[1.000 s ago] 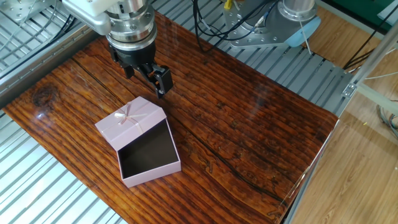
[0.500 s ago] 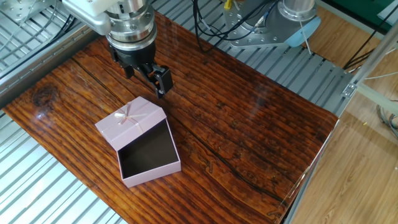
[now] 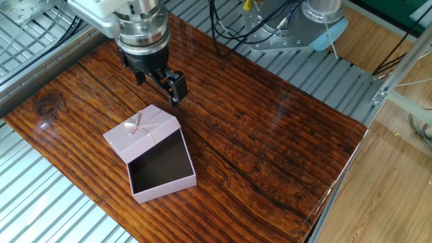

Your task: Cover the box

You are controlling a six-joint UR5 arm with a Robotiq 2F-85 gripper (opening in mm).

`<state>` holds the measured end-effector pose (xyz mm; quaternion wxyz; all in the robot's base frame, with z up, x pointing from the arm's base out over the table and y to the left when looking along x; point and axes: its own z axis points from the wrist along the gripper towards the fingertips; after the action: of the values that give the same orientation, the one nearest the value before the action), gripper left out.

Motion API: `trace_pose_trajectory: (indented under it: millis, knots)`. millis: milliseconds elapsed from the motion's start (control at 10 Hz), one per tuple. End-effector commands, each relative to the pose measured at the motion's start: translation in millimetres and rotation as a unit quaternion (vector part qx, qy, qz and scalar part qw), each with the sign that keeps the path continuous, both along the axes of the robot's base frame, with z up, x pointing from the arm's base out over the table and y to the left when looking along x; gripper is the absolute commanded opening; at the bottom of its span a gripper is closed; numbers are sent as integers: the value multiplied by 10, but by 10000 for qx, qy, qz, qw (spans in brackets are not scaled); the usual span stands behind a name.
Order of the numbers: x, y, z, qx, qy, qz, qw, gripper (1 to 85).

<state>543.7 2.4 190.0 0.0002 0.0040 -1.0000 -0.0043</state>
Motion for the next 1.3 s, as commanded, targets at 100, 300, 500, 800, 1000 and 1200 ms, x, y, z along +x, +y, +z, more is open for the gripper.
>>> trace_pose_trajectory:
  millis: [100, 300, 500, 800, 1000, 1200]
  knots:
    - [405, 234, 23, 425, -790, -381, 9952, 10]
    - [411, 230, 10, 424, -837, -352, 9950, 10]
    - [416, 231, 11, 412, -836, -389, 9949, 10]
    - [397, 72, 18, 152, -816, -1018, 9913, 10]
    - [346, 278, 127, 532, -773, -1139, 9891, 10]
    - [256, 262, 57, 444, -560, -1317, 9887, 10]
